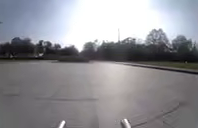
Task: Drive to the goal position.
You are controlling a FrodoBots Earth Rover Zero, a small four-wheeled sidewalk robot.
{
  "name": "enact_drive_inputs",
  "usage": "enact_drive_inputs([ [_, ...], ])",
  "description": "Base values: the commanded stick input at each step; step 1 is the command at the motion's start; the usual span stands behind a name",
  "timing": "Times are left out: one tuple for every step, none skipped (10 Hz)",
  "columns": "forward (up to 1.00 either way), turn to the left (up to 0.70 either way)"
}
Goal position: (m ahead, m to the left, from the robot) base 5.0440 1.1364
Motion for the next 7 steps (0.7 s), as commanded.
enact_drive_inputs([
  [1.0,0.07],
  [1.0,0.04],
  [1.0,0.03],
  [1.0,0.0],
  [1.0,0.0],
  [1.0,0.0],
  [1.0,0.0],
])
